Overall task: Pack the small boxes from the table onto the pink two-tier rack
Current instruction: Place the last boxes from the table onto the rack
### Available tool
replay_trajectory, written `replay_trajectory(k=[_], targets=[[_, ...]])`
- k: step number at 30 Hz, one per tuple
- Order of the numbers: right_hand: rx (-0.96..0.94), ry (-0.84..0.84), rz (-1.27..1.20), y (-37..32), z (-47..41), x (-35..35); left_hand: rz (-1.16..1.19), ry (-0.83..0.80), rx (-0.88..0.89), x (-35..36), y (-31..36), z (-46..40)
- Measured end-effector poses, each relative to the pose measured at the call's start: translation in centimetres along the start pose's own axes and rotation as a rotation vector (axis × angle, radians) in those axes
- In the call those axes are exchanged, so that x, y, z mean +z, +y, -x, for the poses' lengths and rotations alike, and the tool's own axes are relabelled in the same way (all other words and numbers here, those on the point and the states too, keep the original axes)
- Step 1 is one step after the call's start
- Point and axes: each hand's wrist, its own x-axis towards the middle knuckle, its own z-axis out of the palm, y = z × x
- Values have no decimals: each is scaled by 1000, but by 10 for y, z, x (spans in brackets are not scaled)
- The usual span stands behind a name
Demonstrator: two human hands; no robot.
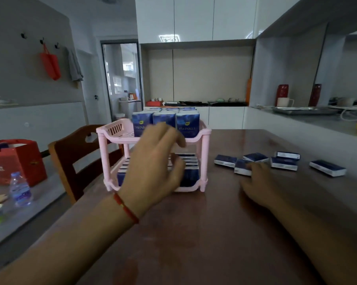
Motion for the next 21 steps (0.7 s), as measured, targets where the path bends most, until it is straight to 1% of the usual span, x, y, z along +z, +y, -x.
replay_trajectory(k=[1,3,5,7,8,11,13,16,17,18,20,21], targets=[[23,-8,-2,0,0,0,33,-115,36,15,12,9],[49,-59,16,3,-5,3,97,-332,28,47,30,20],[41,-122,127,2,-10,4,151,-446,-11,74,40,28],[7,-117,223,3,-17,8,179,-498,-24,91,41,34],[3,-91,228,3,-20,10,197,-505,-37,94,38,36],[42,6,231,-1,-15,9,242,-491,-101,96,30,41],[45,54,164,-5,-9,1,268,-501,-140,94,27,42],[81,69,-103,-14,-3,-15,357,-522,-227,96,25,42],[102,37,-233,-20,0,-24,386,-514,-258,96,25,41],[136,-25,-451,-25,4,-30,416,-501,-298,97,25,41],[220,-189,-1030,-40,20,-37,493,-495,-412,97,26,40],[225,-243,-1160,-48,29,-40,530,-503,-471,98,26,40]])
